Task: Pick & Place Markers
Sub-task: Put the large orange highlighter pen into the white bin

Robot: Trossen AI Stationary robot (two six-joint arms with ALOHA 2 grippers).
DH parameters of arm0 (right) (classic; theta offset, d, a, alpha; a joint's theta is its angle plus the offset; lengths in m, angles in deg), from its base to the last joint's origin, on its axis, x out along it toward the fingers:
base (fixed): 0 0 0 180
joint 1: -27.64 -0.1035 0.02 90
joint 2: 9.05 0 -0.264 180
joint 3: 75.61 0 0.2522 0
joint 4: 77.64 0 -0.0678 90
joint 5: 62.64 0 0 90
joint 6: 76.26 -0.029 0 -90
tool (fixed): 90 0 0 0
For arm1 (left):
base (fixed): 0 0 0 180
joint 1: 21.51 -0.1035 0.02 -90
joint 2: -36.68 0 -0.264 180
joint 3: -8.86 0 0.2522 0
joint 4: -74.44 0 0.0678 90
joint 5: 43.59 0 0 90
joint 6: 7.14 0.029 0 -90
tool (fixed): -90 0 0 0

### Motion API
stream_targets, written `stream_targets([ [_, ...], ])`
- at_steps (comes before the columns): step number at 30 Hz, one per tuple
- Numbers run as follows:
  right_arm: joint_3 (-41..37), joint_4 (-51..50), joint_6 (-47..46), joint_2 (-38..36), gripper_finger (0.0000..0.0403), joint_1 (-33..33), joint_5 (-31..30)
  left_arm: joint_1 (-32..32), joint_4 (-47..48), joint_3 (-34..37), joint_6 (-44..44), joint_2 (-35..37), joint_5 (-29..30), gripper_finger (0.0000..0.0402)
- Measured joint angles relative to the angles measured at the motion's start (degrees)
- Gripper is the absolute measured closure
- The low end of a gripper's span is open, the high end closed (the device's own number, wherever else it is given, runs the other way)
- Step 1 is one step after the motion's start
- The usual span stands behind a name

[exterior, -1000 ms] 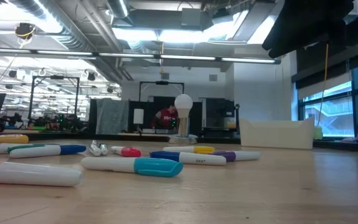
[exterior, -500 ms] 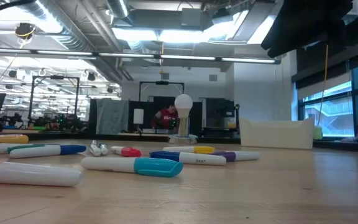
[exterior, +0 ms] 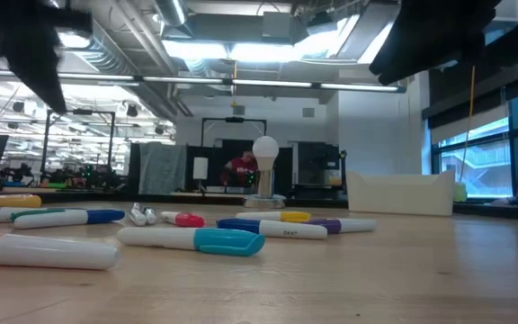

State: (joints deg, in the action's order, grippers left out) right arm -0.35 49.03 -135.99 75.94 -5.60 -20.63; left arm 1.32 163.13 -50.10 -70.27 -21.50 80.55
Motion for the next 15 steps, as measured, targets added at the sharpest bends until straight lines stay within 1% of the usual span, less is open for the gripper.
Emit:
stream_targets([
  [2, 0.0, -0.8, 2.5, 0.0, 0.026, 0.2, 0.0, -6.4, -0.1, 2.6, -0.6, 0.0, -1.3, 0.0276],
  [5, 0.0, -4.1, 5.6, 0.0, 0.026, 1.4, -1.0, -15.7, -1.1, 5.9, -0.5, -0.1, -5.0, 0.0276],
  [8, 0.0, -10.1, 3.6, 0.0, 0.026, 4.1, -4.7, -23.3, -3.9, 7.2, 2.3, -0.1, -7.5, 0.0276],
  [9, -0.2, -12.1, 2.3, 0.0, 0.026, 5.3, -5.7, -25.3, -4.1, 7.3, 3.5, -0.4, -7.3, 0.0276],
  [11, -1.9, -14.5, 1.3, 0.0, 0.026, 8.1, -5.8, -28.7, -4.4, 7.3, 4.5, -1.3, -5.4, 0.0276],
  [13, -4.8, -14.2, 1.6, 0.0, 0.026, 11.3, -4.2, -32.0, -4.5, 7.3, 5.9, -2.2, -3.8, 0.0276],
  [15, -8.6, -12.0, 1.6, 0.0, 0.026, 14.4, -3.4, -35.4, -4.9, 7.3, 7.5, -3.9, -3.6, 0.0276],
])
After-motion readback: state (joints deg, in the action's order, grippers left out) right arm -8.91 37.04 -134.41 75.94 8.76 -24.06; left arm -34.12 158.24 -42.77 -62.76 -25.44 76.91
